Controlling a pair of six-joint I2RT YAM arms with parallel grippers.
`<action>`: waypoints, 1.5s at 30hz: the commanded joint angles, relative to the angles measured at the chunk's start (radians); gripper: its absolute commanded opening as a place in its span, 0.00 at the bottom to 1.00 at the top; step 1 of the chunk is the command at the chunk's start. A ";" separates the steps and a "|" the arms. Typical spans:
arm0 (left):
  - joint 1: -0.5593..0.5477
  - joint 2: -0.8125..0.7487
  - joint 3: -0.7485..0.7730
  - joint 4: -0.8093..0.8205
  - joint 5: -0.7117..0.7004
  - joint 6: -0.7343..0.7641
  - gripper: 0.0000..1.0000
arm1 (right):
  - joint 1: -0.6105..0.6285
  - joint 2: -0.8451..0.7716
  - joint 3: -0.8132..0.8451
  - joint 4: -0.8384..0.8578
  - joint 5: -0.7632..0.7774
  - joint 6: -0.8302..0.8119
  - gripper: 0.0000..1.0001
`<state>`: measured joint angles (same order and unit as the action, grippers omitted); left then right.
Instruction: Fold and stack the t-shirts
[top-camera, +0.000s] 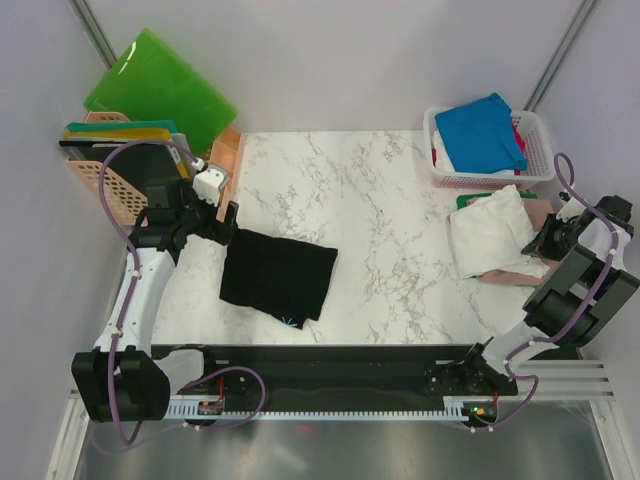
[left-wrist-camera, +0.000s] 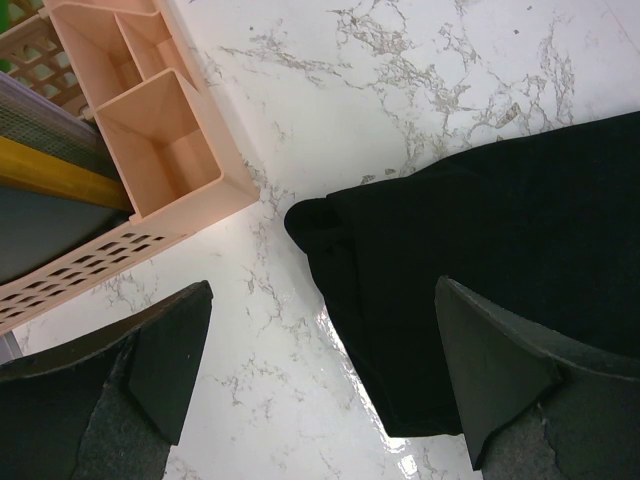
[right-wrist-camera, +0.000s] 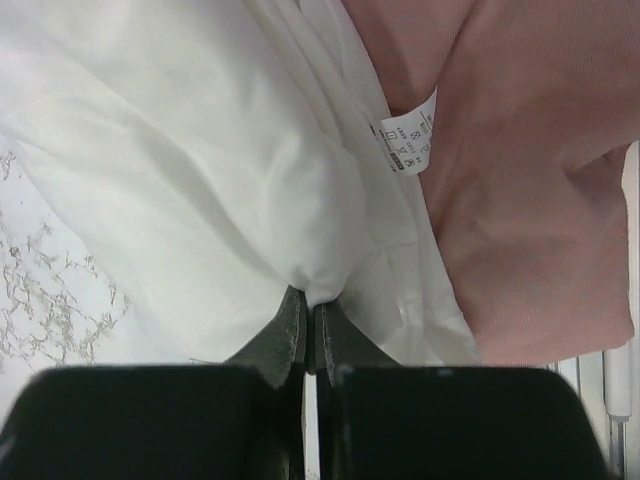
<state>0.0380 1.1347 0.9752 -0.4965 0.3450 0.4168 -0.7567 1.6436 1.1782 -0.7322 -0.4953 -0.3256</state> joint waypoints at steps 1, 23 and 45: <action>0.003 -0.013 0.002 0.010 0.011 0.010 1.00 | -0.004 0.012 0.046 -0.016 -0.042 -0.012 0.00; 0.002 -0.026 -0.010 0.012 0.014 0.019 1.00 | -0.043 0.099 0.135 -0.049 -0.080 -0.072 0.82; -0.003 0.039 0.005 -0.010 0.077 0.025 1.00 | -0.044 0.136 0.192 -0.110 -0.175 -0.092 0.14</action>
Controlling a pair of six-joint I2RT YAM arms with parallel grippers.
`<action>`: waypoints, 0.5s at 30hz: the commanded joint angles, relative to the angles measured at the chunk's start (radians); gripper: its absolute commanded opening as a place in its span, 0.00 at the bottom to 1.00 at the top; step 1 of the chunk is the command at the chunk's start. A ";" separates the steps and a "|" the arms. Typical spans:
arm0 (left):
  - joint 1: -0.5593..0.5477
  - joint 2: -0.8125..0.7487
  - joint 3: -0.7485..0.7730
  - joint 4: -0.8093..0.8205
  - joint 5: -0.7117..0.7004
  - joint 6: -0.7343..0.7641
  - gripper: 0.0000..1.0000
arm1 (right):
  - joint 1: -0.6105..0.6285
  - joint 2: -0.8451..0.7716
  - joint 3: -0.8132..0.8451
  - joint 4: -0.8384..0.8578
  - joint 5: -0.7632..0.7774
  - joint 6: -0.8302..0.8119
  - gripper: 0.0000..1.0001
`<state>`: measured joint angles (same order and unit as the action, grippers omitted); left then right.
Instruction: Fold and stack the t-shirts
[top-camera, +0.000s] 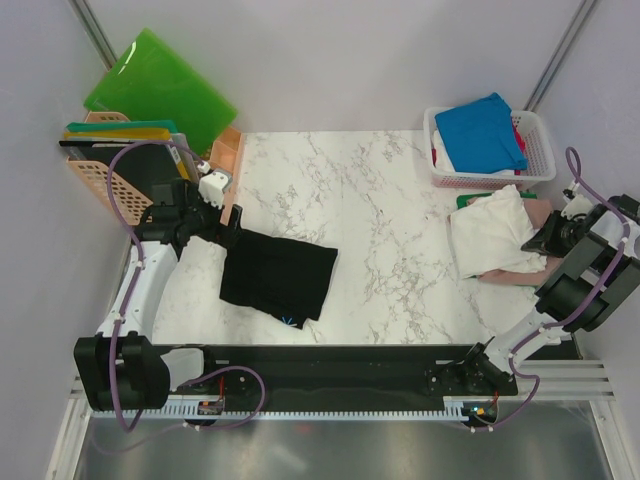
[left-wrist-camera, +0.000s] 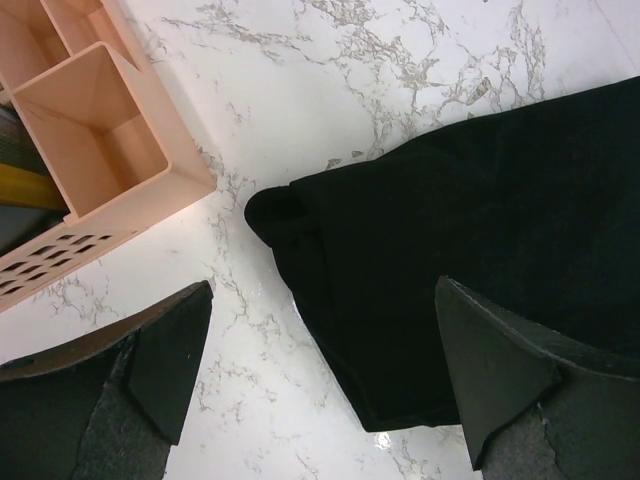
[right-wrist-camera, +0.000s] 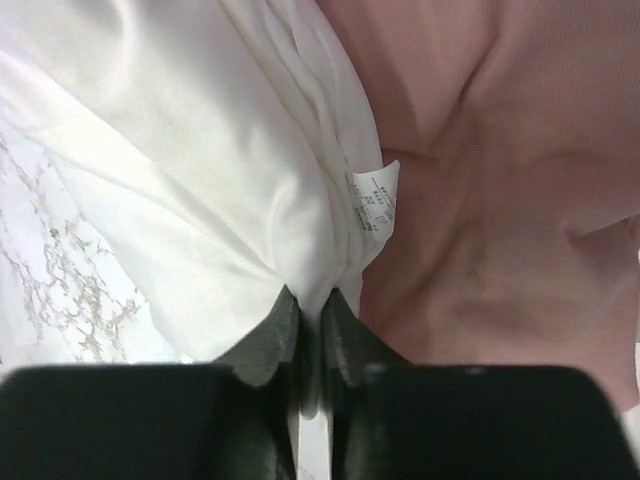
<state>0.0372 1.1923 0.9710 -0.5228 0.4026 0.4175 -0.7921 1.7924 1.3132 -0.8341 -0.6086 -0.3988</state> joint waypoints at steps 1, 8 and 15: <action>-0.002 -0.028 0.003 0.017 0.012 0.026 1.00 | -0.007 -0.011 0.060 -0.014 -0.069 -0.018 0.09; 0.000 -0.054 -0.047 0.024 -0.015 0.061 1.00 | -0.006 -0.048 0.080 -0.043 -0.065 -0.032 0.00; -0.002 -0.042 -0.060 0.047 0.004 0.046 1.00 | 0.037 -0.123 0.078 -0.115 -0.086 -0.081 0.00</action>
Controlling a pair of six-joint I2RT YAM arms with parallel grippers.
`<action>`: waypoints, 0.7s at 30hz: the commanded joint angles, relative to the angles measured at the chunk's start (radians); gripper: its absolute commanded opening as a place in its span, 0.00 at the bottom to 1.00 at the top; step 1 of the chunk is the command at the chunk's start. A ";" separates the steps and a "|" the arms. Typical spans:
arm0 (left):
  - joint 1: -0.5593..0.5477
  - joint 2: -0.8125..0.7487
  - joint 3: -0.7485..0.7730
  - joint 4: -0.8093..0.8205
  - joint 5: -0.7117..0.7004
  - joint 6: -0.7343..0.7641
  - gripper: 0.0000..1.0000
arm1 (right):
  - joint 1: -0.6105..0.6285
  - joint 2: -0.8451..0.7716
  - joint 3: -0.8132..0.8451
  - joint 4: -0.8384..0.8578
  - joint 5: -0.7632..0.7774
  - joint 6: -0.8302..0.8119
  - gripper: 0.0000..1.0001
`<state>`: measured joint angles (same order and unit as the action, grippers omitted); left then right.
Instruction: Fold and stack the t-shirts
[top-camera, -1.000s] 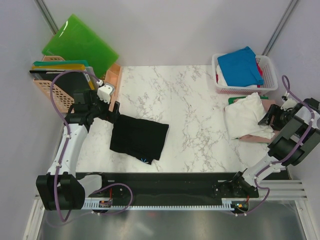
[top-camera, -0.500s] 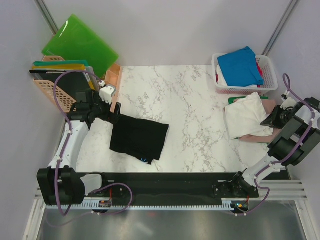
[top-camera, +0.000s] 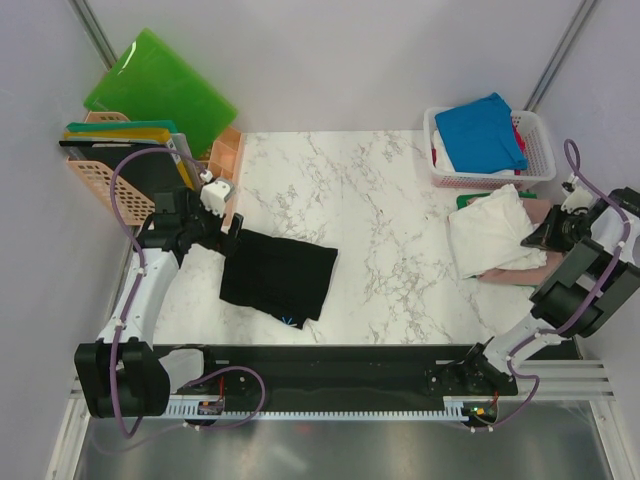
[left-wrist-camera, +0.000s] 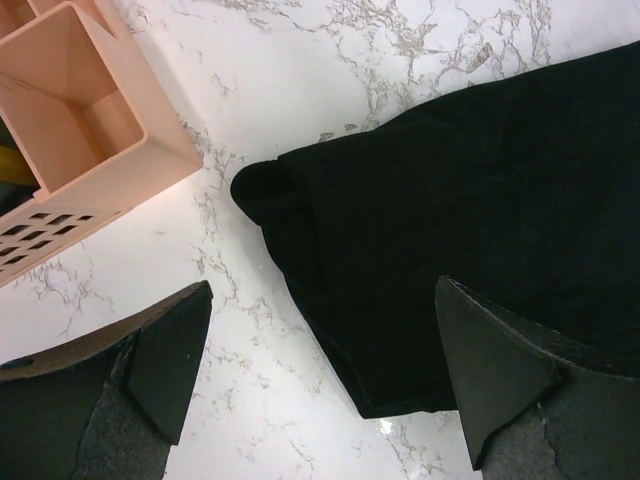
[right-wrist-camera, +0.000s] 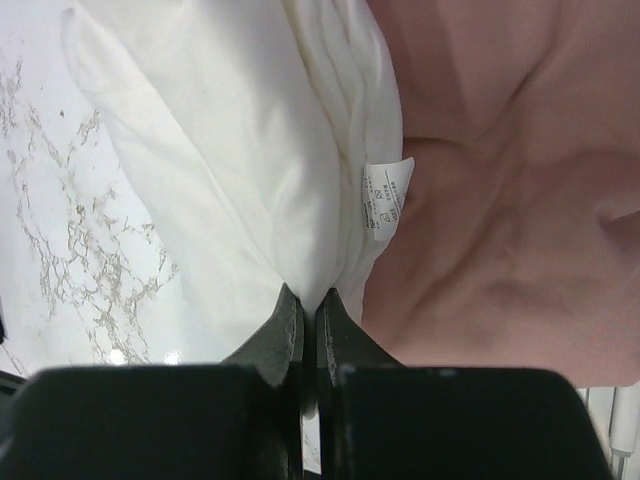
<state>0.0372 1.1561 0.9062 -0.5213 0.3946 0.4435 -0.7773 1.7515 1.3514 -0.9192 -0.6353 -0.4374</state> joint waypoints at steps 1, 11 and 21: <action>-0.002 -0.004 0.007 0.047 0.016 0.014 1.00 | 0.030 -0.093 0.040 -0.033 -0.058 -0.046 0.00; -0.002 -0.003 -0.004 0.049 0.007 0.020 1.00 | 0.069 -0.168 0.107 -0.043 -0.058 -0.026 0.00; -0.002 -0.012 -0.024 0.055 0.003 0.024 1.00 | 0.085 -0.130 0.227 -0.046 -0.053 0.011 0.00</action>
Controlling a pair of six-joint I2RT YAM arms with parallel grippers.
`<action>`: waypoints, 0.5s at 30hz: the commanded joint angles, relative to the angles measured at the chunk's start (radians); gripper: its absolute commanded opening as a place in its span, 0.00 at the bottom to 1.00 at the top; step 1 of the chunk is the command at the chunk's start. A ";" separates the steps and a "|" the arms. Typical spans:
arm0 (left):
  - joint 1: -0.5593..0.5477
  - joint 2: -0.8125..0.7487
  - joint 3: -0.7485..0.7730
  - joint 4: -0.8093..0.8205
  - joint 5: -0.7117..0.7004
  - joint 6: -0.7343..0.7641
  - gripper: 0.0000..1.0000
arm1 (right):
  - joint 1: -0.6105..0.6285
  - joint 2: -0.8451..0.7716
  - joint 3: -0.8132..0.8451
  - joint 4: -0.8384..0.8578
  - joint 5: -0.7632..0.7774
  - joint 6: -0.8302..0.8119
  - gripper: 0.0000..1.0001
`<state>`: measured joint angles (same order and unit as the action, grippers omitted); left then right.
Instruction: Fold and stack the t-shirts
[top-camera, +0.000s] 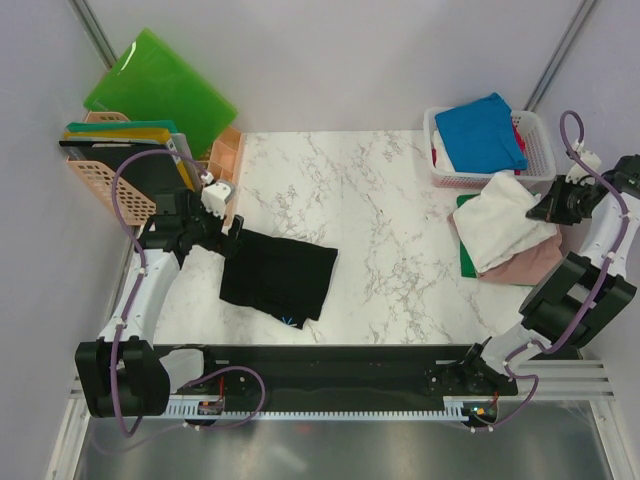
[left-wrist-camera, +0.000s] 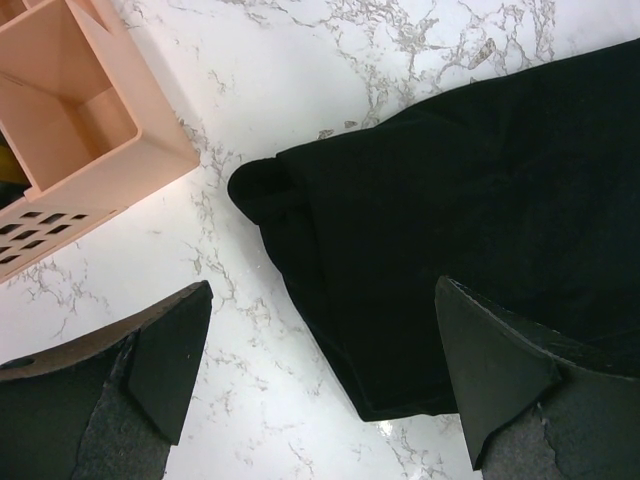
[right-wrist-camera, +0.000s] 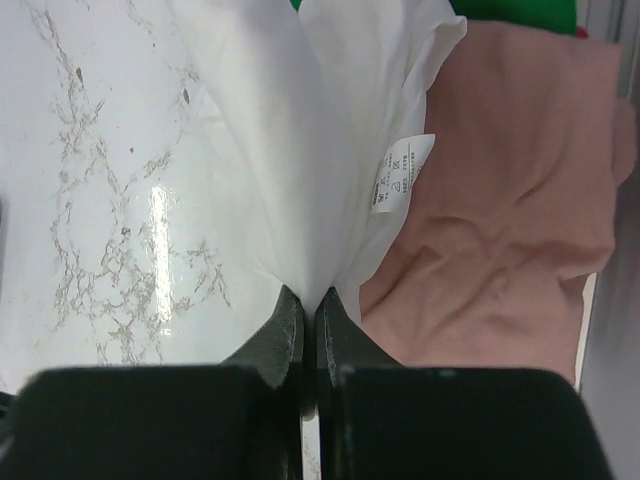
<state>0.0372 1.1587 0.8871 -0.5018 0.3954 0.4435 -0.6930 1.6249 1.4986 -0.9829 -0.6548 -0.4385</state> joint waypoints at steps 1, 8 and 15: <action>-0.002 -0.016 -0.007 0.034 0.002 0.023 1.00 | 0.001 0.001 0.089 0.020 -0.032 0.015 0.00; -0.002 -0.022 -0.019 0.034 -0.004 0.026 1.00 | 0.001 0.001 0.089 0.021 -0.023 0.007 0.00; -0.002 -0.021 -0.016 0.037 -0.013 0.035 1.00 | -0.002 -0.020 0.009 0.030 0.000 -0.026 0.00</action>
<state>0.0372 1.1572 0.8738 -0.4984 0.3943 0.4442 -0.6914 1.6283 1.5349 -0.9791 -0.6487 -0.4377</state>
